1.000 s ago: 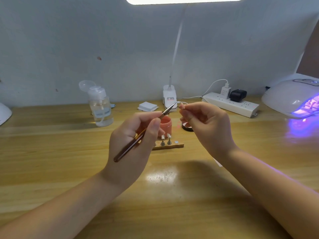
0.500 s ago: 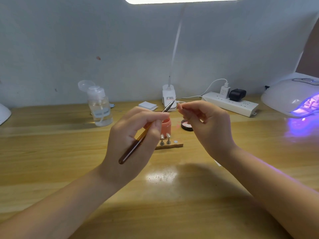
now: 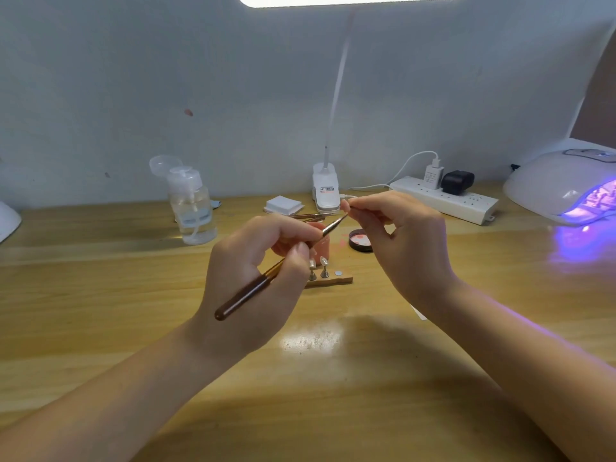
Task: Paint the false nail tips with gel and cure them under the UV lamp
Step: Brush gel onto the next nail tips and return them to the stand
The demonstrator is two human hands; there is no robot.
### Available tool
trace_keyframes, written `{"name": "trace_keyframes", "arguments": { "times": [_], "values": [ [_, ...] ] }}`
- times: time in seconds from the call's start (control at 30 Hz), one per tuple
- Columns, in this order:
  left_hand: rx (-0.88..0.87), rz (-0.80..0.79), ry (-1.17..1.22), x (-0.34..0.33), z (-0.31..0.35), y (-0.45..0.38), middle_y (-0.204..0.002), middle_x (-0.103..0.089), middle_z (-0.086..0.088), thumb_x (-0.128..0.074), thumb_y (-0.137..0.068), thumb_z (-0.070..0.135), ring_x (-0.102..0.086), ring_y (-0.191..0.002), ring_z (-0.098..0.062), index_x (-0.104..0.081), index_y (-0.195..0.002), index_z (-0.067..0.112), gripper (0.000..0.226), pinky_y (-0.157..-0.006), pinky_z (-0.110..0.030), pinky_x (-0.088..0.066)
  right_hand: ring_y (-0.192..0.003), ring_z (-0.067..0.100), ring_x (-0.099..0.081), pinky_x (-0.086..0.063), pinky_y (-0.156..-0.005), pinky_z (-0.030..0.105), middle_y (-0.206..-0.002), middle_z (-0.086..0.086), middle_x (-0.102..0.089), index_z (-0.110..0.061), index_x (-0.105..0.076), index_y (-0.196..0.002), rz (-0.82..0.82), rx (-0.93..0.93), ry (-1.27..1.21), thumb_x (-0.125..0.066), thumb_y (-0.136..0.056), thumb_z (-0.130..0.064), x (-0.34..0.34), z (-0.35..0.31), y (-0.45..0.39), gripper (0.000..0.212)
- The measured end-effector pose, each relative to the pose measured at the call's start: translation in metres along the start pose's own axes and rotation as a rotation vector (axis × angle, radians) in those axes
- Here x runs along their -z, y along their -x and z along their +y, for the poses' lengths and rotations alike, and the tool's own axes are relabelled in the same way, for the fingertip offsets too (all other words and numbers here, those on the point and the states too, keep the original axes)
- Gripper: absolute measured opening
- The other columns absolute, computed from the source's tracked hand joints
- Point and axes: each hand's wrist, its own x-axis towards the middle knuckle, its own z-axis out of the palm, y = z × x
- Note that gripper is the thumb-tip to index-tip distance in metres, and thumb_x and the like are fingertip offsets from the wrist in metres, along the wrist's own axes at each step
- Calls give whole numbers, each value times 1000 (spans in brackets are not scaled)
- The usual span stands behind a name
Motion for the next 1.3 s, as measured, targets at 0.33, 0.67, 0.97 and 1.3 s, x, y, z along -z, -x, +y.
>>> {"name": "trace_keyframes", "arguments": {
  "times": [0.33, 0.67, 0.97, 1.3],
  "values": [
    [7, -16, -31, 0, 0, 0, -88, -70, 10, -53, -84, 22, -65, -87, -10, -72, -94, 22, 22, -74, -16, -47, -79, 18, -67, -55, -71, 34, -89, 6, -73, -4, -74, -99, 0, -29, -8, -69, -87, -12, -1, 1, 2, 15],
    [138, -35, 65, 5, -8, -6, -79, -72, 11, -57, -85, 17, -66, -73, -6, -72, -88, 24, 17, -60, -12, -47, -77, 16, -69, -56, -74, 37, -84, 6, -74, -7, -74, -98, -51, -239, -78, -71, -86, -13, -6, 22, 16, 14],
    [514, -57, -157, 2, -52, -65, -57, -67, 5, -61, -83, 15, -58, -58, -10, -66, -64, 16, 19, -59, -36, -50, -82, 16, -69, -55, -80, 38, -89, 2, -74, -10, -76, -94, -153, -348, -65, -72, -85, -13, -17, 33, 27, 11],
    [821, -409, -308, -30, -68, -113, -48, -61, 4, -60, -83, 16, -50, -47, -9, -63, -86, 9, 8, -41, -16, -40, -79, 17, -67, -53, -76, 35, -87, 4, -74, -5, -76, -91, -183, -261, -26, -72, -84, -10, -21, 35, 27, 9]
  ]
}}
